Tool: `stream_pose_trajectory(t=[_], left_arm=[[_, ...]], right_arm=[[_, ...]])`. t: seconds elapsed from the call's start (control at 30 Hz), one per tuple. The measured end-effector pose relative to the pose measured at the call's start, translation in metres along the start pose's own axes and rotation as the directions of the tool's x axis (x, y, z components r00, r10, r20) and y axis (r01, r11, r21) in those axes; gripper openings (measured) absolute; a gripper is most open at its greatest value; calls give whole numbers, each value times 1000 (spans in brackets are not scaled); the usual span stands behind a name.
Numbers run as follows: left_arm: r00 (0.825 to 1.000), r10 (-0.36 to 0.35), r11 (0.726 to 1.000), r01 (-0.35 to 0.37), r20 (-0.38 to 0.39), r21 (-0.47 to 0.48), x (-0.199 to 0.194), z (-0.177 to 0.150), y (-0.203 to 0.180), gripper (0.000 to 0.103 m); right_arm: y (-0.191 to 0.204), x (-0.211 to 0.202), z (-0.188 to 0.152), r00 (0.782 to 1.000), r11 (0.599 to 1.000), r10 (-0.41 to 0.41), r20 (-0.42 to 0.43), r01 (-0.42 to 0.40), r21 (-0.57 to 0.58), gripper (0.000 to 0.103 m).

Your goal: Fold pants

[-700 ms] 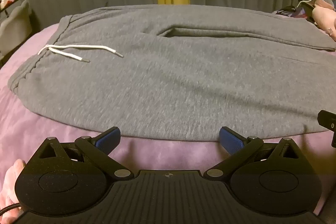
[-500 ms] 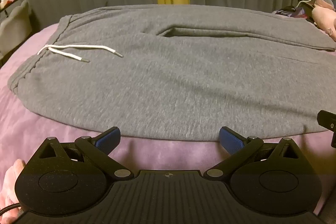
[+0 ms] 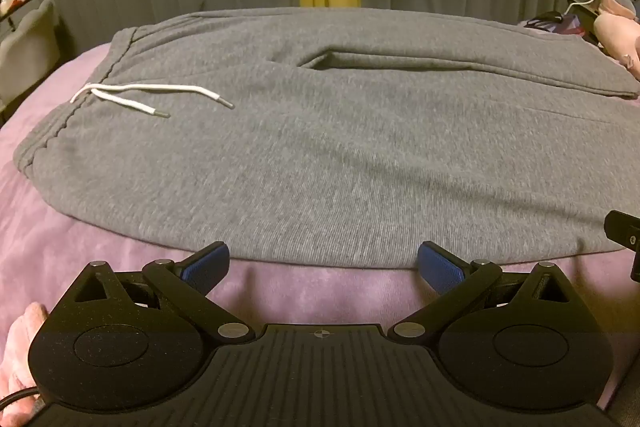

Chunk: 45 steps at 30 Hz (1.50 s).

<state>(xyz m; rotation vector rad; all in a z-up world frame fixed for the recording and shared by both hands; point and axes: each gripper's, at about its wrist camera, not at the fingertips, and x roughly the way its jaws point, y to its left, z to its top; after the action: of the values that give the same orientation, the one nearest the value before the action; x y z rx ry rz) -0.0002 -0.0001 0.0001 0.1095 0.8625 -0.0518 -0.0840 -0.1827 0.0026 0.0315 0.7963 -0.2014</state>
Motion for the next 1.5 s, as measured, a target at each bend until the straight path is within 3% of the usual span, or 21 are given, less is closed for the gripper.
stream_pose_trajectory(t=[1.5], left_arm=[[1000,-9,1000,9,-12,-13,2,-3,2,103]], right_arm=[[1,0,-1,1000,1000,-1,0,1,-1,99]])
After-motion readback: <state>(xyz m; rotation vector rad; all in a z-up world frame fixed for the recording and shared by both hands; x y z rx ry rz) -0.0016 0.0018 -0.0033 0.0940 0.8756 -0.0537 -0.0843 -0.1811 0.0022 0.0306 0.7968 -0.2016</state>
